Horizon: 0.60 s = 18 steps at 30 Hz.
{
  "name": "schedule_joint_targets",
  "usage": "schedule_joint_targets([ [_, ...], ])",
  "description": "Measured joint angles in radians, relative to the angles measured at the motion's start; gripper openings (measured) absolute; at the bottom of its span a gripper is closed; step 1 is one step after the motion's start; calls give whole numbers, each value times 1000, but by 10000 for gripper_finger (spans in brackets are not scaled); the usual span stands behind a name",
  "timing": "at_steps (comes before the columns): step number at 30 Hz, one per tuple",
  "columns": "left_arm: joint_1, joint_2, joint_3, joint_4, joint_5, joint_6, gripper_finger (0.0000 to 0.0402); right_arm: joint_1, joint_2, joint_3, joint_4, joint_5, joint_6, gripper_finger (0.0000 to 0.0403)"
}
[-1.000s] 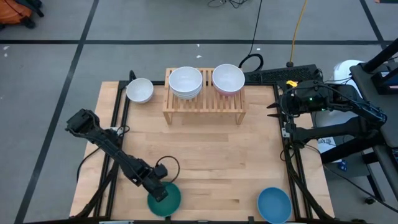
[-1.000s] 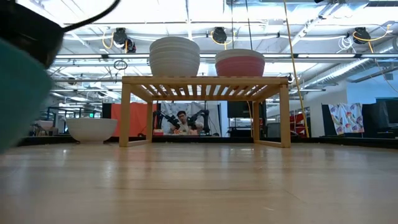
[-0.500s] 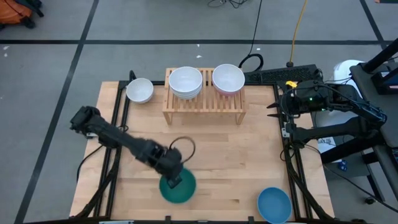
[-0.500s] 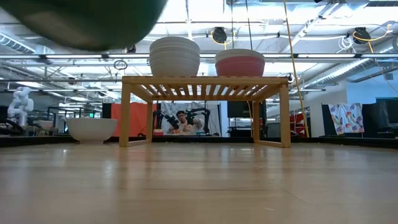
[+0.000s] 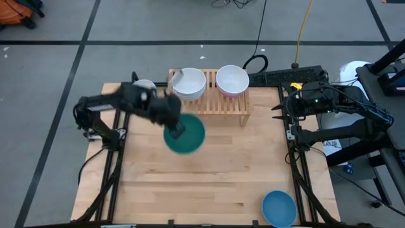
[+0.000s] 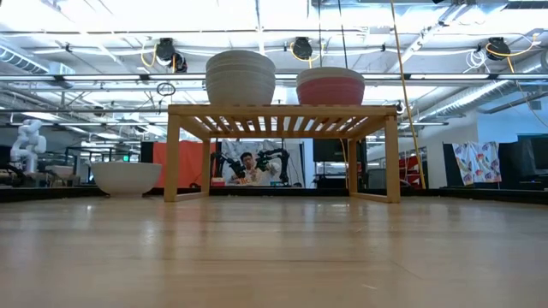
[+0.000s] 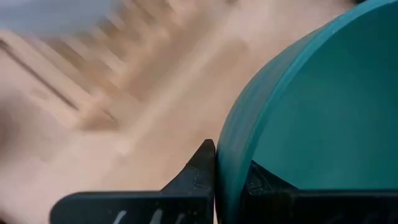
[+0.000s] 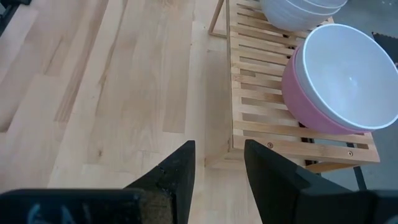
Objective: Place and stack bowls onto a shelf
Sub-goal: Stack the green bowl on top of the white bowl on the shelf
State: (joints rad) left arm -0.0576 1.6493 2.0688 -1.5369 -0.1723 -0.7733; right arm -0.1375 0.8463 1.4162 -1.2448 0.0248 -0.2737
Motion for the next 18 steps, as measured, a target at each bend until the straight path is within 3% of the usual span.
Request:
schedule_joint_targets([
  [8, 273, -1, 190, -32, -28, 194, 6, 0, 0, 0, 39, 0, 24, 132],
  [18, 609, 0, 210, 64, 170, 400, 6, 0, 4, 0, 71, 0, 23, 132],
])
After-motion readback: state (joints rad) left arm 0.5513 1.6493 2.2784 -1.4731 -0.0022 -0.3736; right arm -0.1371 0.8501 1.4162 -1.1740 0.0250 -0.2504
